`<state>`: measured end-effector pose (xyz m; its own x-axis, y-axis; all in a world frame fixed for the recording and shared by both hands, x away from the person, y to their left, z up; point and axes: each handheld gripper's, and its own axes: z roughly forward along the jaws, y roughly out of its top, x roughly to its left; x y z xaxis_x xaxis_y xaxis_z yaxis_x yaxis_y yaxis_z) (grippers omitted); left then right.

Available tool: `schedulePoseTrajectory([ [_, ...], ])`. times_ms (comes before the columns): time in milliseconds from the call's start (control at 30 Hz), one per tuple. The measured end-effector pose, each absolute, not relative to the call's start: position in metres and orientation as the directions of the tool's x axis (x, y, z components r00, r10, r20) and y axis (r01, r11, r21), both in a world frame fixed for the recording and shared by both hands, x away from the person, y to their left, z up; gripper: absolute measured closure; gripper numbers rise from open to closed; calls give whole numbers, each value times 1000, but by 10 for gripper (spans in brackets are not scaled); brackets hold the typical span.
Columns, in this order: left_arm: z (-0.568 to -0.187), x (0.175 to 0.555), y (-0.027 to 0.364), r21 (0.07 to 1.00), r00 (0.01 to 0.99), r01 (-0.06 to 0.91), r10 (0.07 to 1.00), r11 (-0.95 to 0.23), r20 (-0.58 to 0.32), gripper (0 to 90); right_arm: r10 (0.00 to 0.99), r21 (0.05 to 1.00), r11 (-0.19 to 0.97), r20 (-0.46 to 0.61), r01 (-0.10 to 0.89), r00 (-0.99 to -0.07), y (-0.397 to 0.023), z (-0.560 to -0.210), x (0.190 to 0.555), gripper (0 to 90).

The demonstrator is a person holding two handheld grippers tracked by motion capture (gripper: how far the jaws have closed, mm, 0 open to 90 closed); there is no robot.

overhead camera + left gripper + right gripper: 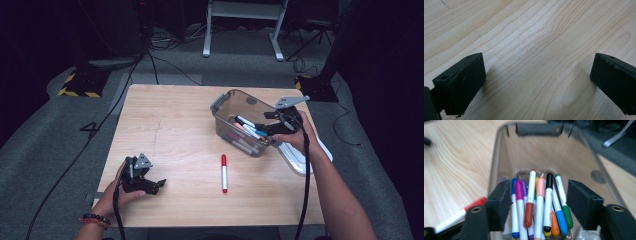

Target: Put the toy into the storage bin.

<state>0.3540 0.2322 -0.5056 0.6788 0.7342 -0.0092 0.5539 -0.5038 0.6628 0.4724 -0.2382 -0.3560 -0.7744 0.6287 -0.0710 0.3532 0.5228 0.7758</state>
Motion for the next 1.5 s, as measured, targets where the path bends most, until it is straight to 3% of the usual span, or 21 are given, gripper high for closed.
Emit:
schedulePoseTrajectory([
  [400,-506,354,232,663,675,558,737,-499,-14,4,589,826,502,-109,256,-801,-262,-358,396,344],
  [600,-506,353,232,663,674,559,739,-497,-15,5,572,834,483,-71,266,-817,-257,-401,371,365],
  [800,-506,353,232,664,670,562,742,-493,-16,5,586,796,504,-29,336,-810,-248,-444,377,369],
  [1267,-506,353,232,663,671,562,742,-495,-15,4,639,710,534,16,459,-769,-245,-489,396,358],
  [1400,-506,353,232,663,671,561,741,-495,-15,4,646,699,535,23,474,-763,-247,-495,397,399],
  [1500,-506,353,232,663,672,561,741,-496,-15,5,624,697,555,13,454,-781,-245,-494,395,480],
])
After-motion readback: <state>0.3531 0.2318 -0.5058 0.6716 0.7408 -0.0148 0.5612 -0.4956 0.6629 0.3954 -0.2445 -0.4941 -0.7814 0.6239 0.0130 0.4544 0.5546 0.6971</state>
